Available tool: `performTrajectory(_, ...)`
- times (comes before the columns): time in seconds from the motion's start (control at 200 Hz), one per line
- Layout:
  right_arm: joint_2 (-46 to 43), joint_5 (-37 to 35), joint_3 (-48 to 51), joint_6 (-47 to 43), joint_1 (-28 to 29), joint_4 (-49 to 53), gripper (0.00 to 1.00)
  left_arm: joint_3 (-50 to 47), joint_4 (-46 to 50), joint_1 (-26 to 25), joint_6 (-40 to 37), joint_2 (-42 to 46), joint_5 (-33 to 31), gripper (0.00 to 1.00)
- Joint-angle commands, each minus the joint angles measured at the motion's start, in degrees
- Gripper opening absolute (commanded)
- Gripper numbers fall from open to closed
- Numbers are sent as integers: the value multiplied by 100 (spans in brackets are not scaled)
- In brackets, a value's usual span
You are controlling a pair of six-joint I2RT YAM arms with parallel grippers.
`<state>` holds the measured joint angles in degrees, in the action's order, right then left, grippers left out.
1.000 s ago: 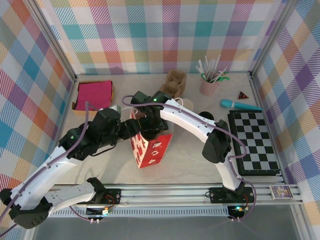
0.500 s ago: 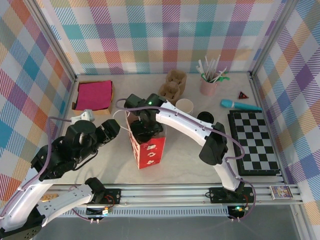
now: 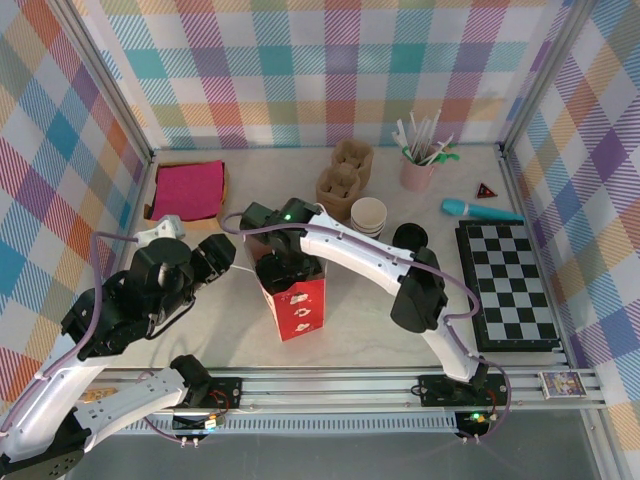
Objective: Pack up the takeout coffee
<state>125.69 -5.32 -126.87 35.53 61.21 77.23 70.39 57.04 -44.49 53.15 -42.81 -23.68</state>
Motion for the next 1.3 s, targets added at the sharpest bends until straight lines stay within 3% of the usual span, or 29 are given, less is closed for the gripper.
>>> performTrajectory(0.0,105,-115,-8,46,40,120,55,28,-29,-42,3,-60,-71,67)
performTrajectory(0.285,626,-233,-831,-66,36,363,54,-47,-6,-35,-32,-271,232,59)
performTrajectory(0.525,676,-198,-702,-81,36,252,54,-78,125,-34,-32,-239,162,47)
performTrajectory(0.905,827,-306,-698,-86,37,106,52,-116,175,-40,13,-195,147,45)
performTrajectory(1.105,808,-405,-690,-56,35,103,52,-162,176,-25,20,-219,232,30)
performTrajectory(1.295,808,-457,-673,-70,36,65,52,-166,142,-16,29,-236,285,26)
